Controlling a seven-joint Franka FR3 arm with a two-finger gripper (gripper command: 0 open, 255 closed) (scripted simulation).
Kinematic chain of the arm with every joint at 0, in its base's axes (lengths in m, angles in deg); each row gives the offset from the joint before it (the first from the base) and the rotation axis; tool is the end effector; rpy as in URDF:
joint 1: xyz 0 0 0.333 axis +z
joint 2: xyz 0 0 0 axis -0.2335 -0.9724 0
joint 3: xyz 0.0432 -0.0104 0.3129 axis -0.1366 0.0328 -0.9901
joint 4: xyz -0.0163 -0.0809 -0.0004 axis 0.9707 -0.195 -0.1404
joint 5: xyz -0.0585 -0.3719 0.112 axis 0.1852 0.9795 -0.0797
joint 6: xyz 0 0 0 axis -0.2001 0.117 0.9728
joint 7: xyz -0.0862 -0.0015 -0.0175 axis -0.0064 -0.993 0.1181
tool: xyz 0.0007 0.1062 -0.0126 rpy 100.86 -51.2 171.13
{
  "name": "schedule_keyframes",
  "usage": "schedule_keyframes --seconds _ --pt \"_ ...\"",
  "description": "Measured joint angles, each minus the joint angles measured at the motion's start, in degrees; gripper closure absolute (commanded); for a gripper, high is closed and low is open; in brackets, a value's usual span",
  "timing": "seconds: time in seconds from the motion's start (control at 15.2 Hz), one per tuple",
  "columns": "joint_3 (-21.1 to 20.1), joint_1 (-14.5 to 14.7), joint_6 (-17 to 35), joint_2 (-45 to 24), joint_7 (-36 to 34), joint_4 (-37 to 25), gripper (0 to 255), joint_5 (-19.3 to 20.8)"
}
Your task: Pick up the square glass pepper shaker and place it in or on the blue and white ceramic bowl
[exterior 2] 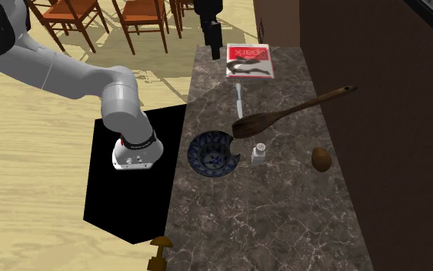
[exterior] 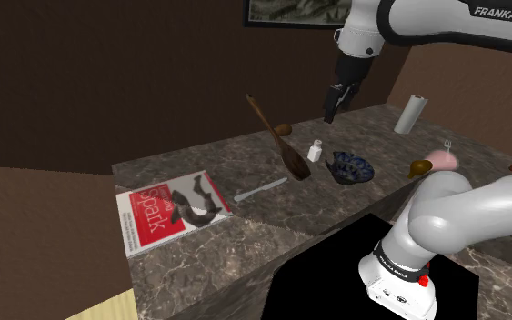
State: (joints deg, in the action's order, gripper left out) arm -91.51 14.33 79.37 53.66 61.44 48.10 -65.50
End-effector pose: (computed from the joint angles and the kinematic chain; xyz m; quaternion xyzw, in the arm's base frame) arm 0.3039 0.0232 0.6083 0.9982 0.0130 0.0221 0.0547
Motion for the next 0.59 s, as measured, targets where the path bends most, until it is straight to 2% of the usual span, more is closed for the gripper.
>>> schedule_keyframes --seconds 0.26,0.59 --pt "2.0 -0.7 2.9 -0.9 1.7 1.7 0 1.0" --pt "6.5 -2.3 12.0 -4.6 5.3 6.3 0 3.1"
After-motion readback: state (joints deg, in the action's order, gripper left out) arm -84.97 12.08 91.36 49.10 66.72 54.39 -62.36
